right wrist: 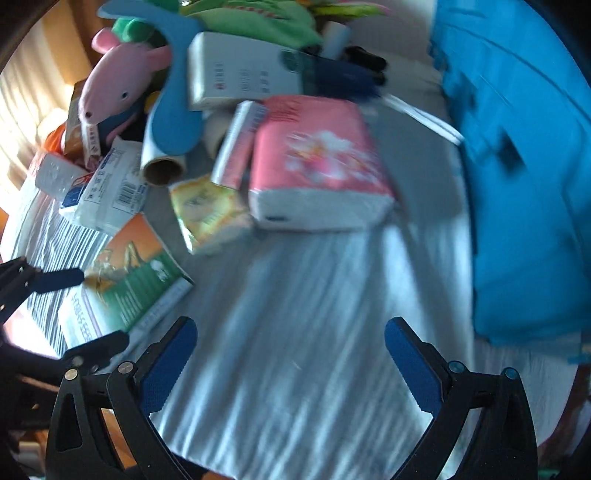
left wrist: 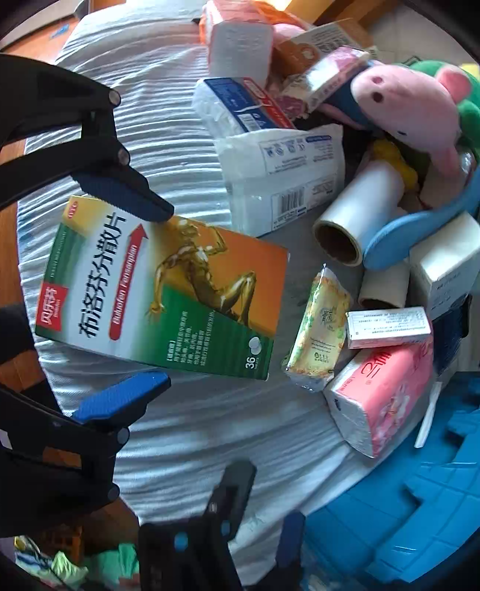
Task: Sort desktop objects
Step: 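Grasp the large orange-and-green Buluofen medicine box with the left tool, then grasp the yellow-green wrapped packet with the right tool while the left tool holds the Buluofen box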
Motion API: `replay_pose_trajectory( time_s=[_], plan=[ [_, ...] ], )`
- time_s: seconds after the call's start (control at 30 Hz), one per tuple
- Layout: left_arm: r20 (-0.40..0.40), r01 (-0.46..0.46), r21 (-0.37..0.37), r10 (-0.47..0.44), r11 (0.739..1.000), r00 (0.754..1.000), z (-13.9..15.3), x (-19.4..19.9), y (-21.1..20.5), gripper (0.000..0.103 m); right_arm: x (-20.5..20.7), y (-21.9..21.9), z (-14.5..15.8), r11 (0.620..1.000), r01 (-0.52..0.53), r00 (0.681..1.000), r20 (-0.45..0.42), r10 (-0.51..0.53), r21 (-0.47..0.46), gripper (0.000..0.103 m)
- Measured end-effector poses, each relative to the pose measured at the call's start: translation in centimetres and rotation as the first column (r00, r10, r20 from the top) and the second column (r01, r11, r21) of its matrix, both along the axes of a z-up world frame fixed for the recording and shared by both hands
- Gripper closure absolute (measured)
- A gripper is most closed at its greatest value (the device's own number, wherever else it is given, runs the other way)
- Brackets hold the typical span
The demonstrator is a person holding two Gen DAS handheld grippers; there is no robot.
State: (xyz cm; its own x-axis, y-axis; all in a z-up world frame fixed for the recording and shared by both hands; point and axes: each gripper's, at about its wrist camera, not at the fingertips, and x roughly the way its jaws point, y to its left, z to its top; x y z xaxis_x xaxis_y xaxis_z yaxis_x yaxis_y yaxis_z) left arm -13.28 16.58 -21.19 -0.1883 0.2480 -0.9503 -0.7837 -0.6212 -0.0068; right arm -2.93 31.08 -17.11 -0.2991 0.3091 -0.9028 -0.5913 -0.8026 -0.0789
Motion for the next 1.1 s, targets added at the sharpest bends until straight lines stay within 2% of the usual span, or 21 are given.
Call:
replay_pose_trajectory(
  time_s=[0.07, 0.13, 0.23, 0.3, 0.4, 0.5, 0.57, 0.6, 0.63, 0.77, 0.87, 0.93, 1.0, 1.03, 1.1],
  plan=[
    [-0.04, 0.012, -0.047, -0.014, 0.999, 0.999, -0.4, 0.4, 0.6, 0.011, 0.9, 0.3, 0.2, 1.0, 0.006, 1.0, -0.011, -0.006, -0.009, 0.0],
    [-0.019, 0.001, -0.077, -0.003, 0.997, 1.0, -1.2, -0.1, 0.5, 0.008, 1.0, 0.3, 0.5, 1.0, 0.001, 1.0, -0.024, -0.002, -0.019, 0.0],
    [0.112, -0.102, -0.031, 0.105, 0.994, 0.988, -1.8, -2.3, -1.4, 0.008, 1.1, 0.1, 0.9, 0.999, -0.026, 0.998, -0.06, 0.023, -0.039, 0.0],
    [0.105, -0.164, -0.003, 0.164, 0.986, 0.981, -1.4, -3.4, -2.7, 0.009, 0.4, -0.3, 1.1, 0.997, -0.061, 0.995, -0.081, 0.057, -0.051, 0.0],
    [0.093, -0.252, 0.034, 0.248, 0.967, 0.964, -0.4, -4.7, -4.8, 0.01, -1.3, -1.3, 1.0, 0.991, -0.121, 0.991, -0.063, 0.117, -0.062, 0.0],
    [0.153, -0.289, 0.091, 0.273, 0.953, 0.95, 0.5, -5.1, -6.0, 0.01, -3.3, -1.8, 1.2, 0.987, -0.15, 0.987, -0.066, 0.146, -0.05, 0.002],
    [0.129, -0.28, 0.089, 0.268, 0.956, 0.955, 0.9, -4.8, -5.9, 0.01, -5.0, -1.9, 1.1, 0.984, -0.171, 0.984, -0.059, 0.167, -0.051, 0.024],
    [0.121, -0.279, 0.085, 0.268, 0.956, 0.956, 0.9, -4.7, -5.7, 0.01, -5.7, -2.0, 0.9, 0.982, -0.18, 0.983, -0.054, 0.177, -0.053, 0.04],
    [0.118, -0.28, 0.084, 0.27, 0.956, 0.956, 1.0, -4.7, -5.5, 0.01, -6.4, -1.1, 0.1, 0.981, -0.185, 0.982, -0.044, 0.183, -0.051, 0.045],
    [0.138, -0.298, 0.1, 0.284, 0.949, 0.949, 1.3, -5.3, -5.2, 0.01, -9.1, -0.2, -1.3, 0.978, -0.203, 0.979, -0.011, 0.203, -0.049, 0.045],
    [0.135, -0.3, 0.098, 0.286, 0.949, 0.949, 1.4, -5.4, -5.0, 0.011, -10.1, -0.2, -2.3, 0.977, -0.211, 0.976, 0.047, 0.212, -0.018, 0.044],
    [0.134, -0.299, 0.098, 0.285, 0.949, 0.949, 1.7, -5.3, -4.9, 0.011, -10.2, -0.2, -2.6, 0.979, -0.202, 0.975, 0.094, 0.199, 0.015, 0.063],
    [0.131, -0.293, 0.101, 0.279, 0.951, 0.951, 2.2, -5.1, -4.8, 0.011, -9.5, -0.1, -2.0, 0.981, -0.194, 0.978, 0.075, 0.193, -0.002, 0.069],
    [0.128, -0.291, 0.105, 0.277, 0.951, 0.952, 2.6, -4.9, -4.8, 0.011, -8.9, -0.2, -1.5, 0.981, -0.192, 0.979, 0.06, 0.192, -0.015, 0.075],
    [0.122, -0.286, 0.119, 0.272, 0.951, 0.955, 3.7, -4.5, -4.8, 0.011, -7.3, -0.8, -0.1, 0.979, -0.203, 0.979, 0.023, 0.203, -0.027, 0.077]
  ],
)
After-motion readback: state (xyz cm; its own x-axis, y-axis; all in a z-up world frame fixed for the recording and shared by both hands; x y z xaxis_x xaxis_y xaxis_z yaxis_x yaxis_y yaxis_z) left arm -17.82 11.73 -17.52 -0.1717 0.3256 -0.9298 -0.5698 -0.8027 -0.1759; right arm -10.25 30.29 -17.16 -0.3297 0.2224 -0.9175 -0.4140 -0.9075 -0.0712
